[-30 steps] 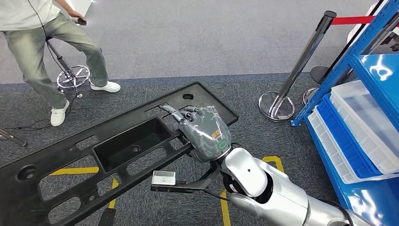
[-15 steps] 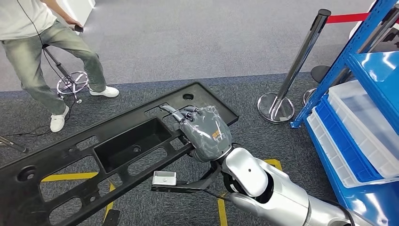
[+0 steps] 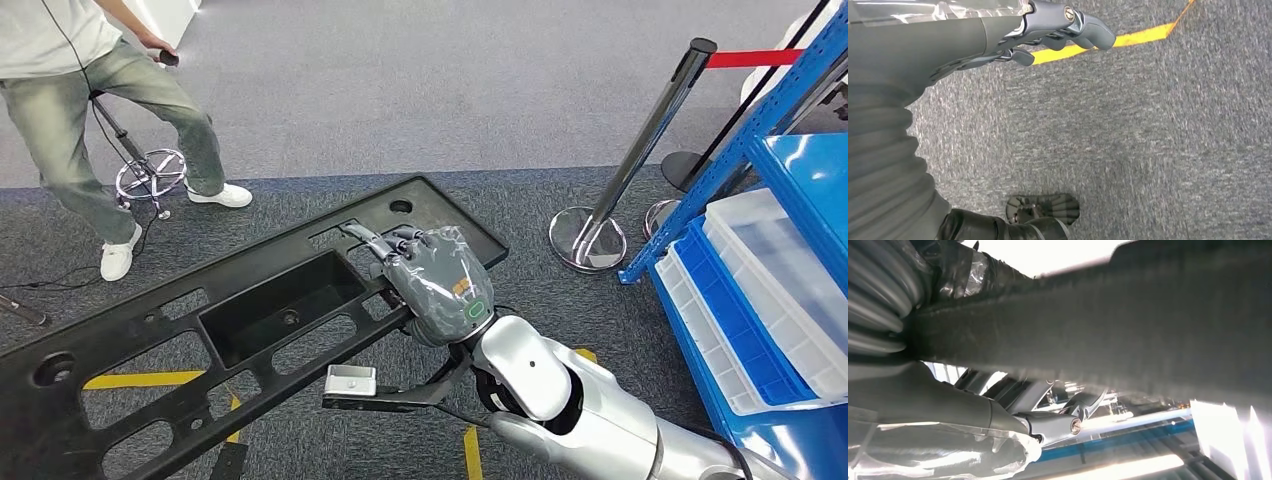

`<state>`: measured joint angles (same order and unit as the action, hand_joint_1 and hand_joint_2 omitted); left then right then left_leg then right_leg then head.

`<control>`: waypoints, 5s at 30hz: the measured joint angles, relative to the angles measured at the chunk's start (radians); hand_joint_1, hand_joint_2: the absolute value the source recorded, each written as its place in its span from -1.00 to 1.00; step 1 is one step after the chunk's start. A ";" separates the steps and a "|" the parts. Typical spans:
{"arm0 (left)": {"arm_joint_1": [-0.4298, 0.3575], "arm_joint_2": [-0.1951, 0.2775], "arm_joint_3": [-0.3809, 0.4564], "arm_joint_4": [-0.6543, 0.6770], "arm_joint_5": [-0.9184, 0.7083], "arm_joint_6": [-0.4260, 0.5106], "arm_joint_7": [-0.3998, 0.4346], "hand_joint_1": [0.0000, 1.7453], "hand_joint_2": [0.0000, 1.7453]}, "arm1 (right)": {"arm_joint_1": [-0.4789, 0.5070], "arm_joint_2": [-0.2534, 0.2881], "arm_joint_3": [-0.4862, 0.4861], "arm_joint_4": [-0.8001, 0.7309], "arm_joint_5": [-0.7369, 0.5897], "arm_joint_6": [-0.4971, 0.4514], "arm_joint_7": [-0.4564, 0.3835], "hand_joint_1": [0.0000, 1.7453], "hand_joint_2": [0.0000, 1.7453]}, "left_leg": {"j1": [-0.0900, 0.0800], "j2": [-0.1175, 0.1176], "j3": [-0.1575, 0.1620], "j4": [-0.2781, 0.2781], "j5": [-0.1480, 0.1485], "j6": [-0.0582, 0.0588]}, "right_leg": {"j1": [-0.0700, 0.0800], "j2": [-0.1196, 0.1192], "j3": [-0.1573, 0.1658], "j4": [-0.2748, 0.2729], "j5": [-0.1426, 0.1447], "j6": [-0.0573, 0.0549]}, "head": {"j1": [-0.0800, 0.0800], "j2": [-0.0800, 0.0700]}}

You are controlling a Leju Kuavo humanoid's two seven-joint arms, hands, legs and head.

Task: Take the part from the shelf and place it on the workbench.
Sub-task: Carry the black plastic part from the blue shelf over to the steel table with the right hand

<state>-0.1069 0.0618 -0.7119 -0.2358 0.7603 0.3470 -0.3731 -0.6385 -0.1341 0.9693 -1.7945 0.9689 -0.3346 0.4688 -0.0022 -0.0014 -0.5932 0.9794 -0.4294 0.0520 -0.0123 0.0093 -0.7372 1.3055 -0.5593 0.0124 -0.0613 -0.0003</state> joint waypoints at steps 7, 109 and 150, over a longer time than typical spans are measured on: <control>-0.001 0.000 -0.001 0.000 0.002 -0.005 -0.001 -1.00 1.00 | 0.001 -0.004 0.000 -0.002 0.000 0.001 -0.001 1.00 1.00 | 0.006 -0.007 0.018 0.047 -0.063 -0.039 | -0.008 0.001 0.099 -0.243 0.118 -0.003 | 0.001 0.000; -0.001 -0.015 -0.002 0.000 0.044 0.136 0.041 -1.00 1.00 | -0.005 -0.003 -0.002 0.016 -0.036 -0.037 0.000 1.00 1.00 | 0.014 -0.005 -0.189 0.324 -0.107 -0.065 | -0.002 -0.036 0.142 -0.255 0.091 -0.036 | -0.022 0.000; 0.021 0.017 -0.009 0.000 0.074 0.149 0.045 -1.00 1.00 | 0.005 -0.046 -0.035 -0.007 -0.105 -0.030 0.027 1.00 1.00 | -0.018 0.032 -0.038 0.028 0.010 -0.007 | 0.012 -0.100 0.184 -0.263 0.050 -0.014 | -0.022 0.000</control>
<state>-0.0861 0.0791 -0.7210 -0.2358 0.8348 0.4955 -0.3278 -0.6336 -0.1806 0.9346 -1.8011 0.8638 -0.3647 0.4958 -0.0204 0.0306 -0.6314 1.0072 -0.4197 0.0450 -0.0006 -0.0903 -0.5531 1.0424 -0.5089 -0.0015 -0.0829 -0.0004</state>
